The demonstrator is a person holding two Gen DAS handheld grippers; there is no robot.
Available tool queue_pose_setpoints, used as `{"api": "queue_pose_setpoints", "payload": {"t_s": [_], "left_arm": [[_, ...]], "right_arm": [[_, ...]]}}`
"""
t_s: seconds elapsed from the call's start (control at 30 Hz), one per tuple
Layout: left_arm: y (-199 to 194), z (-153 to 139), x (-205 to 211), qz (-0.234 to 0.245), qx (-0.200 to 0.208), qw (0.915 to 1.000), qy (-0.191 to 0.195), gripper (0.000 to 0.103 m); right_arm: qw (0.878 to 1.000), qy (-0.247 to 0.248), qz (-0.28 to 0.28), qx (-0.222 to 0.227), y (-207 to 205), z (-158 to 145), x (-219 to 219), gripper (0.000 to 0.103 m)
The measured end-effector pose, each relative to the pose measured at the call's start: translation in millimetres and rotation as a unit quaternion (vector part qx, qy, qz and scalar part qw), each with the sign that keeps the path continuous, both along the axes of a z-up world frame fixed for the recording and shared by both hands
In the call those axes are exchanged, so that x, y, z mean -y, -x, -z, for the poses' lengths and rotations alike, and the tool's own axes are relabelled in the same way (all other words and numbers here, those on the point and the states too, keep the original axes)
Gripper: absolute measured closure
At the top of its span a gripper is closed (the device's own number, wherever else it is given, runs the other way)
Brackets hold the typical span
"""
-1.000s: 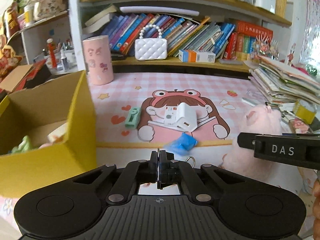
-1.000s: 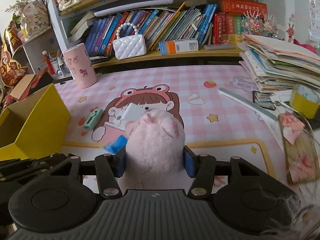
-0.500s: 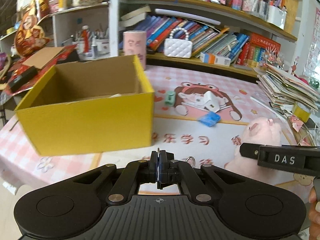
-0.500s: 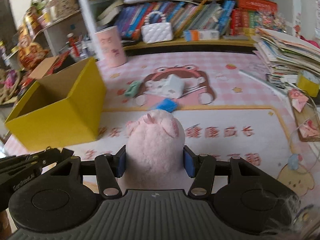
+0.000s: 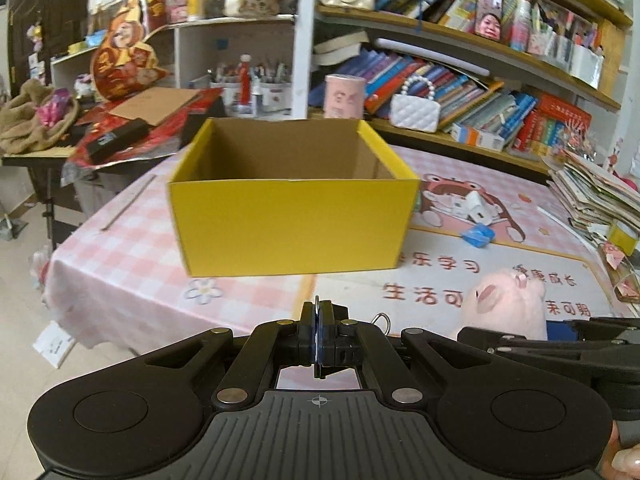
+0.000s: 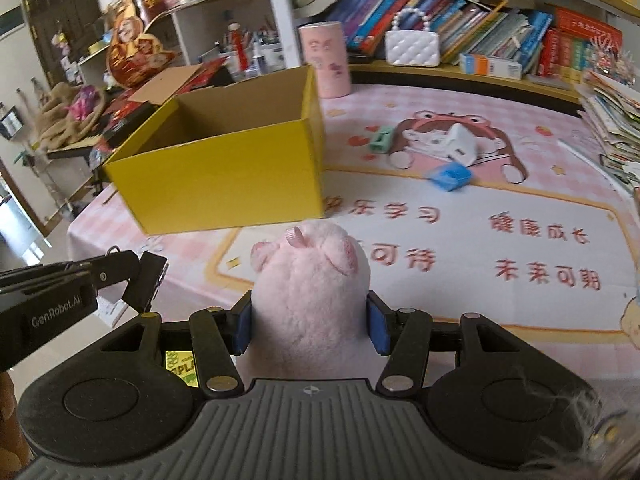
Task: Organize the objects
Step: 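Carry the pink plush pig over the yellow box with the right gripper, then open the right gripper to drop the pink pig into the yellow box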
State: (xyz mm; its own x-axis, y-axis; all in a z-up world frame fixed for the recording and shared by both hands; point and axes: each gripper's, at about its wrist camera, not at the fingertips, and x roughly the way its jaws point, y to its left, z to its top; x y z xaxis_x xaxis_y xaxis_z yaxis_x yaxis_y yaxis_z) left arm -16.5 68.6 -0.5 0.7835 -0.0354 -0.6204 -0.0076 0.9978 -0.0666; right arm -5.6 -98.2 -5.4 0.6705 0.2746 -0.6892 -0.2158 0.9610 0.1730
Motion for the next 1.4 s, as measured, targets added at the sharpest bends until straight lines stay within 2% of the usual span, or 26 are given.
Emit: {"api": "queue_pose_setpoints", "payload": {"t_s": [0.4, 0.87, 1.07, 1.27, 1.4], "left_arm": [[22.9, -5.9, -36.3, 0.002, 0.015, 0.9998, -0.008, 0.103], [20.3, -24.2, -63.8, 0.011, 0.049, 0.9987, -0.004, 0.103], [-2.0, -42.8, -72.5, 0.007, 0.081, 0.9967, 0.003, 0.103], [-44.6, -63.8, -76.5, -0.006, 0.112, 0.9937, 0.005, 0.103], [-80.9, -68.7, -73.5, -0.007, 0.122, 0.9925, -0.002, 0.103]], "right_arm": [[1.0, -0.001, -0.004, 0.008, 24.9, -0.8, -42.6, 0.051], [1.0, 0.011, -0.009, 0.02, 22.1, -13.0, -70.0, 0.051], [0.999, 0.009, -0.01, 0.041, -2.7, -28.9, -74.6, 0.051], [0.993, -0.009, 0.002, 0.114, -57.2, -72.2, -71.8, 0.051], [0.989, -0.02, 0.0, 0.147, -102.2, -92.0, -75.7, 0.05]]}}
